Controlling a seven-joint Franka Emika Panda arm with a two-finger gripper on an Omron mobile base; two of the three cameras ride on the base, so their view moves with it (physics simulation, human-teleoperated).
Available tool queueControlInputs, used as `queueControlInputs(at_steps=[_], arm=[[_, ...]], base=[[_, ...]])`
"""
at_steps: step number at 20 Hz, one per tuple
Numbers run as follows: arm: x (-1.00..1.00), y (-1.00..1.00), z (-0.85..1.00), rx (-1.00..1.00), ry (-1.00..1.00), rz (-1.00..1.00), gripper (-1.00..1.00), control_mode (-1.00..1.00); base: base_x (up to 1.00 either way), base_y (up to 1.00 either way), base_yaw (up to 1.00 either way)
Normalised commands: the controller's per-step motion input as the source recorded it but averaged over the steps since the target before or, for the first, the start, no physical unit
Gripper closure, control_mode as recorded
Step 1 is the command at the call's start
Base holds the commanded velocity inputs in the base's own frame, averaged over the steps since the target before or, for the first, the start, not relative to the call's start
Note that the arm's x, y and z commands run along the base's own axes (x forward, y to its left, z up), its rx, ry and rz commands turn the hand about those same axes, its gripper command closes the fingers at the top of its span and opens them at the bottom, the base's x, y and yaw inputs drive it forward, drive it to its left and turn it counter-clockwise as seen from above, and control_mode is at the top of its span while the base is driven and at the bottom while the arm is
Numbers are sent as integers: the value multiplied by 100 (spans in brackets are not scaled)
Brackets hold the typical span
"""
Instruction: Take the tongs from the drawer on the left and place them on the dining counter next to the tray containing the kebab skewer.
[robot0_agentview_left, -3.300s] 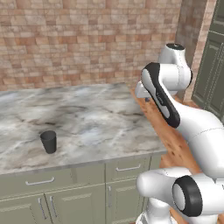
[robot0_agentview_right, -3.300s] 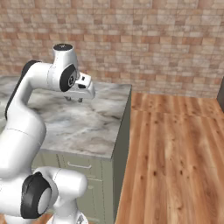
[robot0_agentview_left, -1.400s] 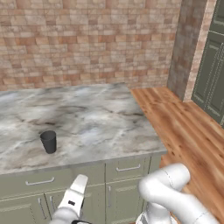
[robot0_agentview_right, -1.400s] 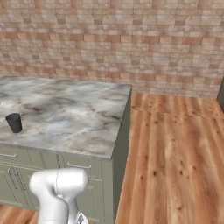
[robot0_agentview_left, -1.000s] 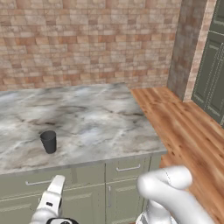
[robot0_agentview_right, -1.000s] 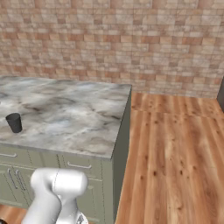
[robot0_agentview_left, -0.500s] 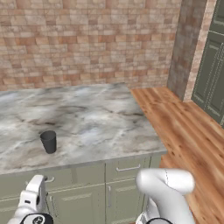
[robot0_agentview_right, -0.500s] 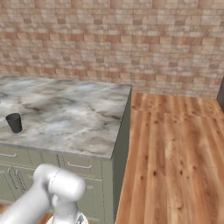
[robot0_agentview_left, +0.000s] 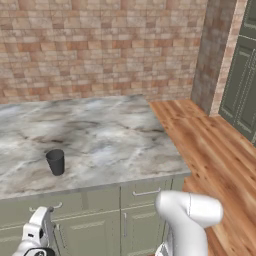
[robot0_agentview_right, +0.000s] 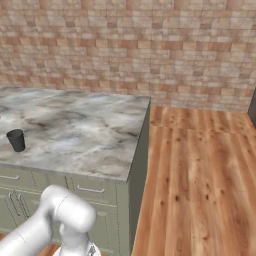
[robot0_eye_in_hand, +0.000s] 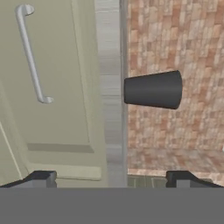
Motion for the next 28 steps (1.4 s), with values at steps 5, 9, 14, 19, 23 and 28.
queueControlInputs(at_steps=[5,9,14,19,23,28], arm=[[40,0,-31,0,-4,0,-100,-100],[39,0,-28,1,-4,0,-100,-100],[35,0,-32,2,-4,0,-100,-100],[38,13,-28,2,-6,0,-100,-100],[37,19,-28,2,-6,0,-100,-100],[27,20,-36,1,-2,0,-100,-100]], base=[[0,0,0],[0,0,0],[0,0,0],[0,0,0],[0,0,0],[0,0,0]])
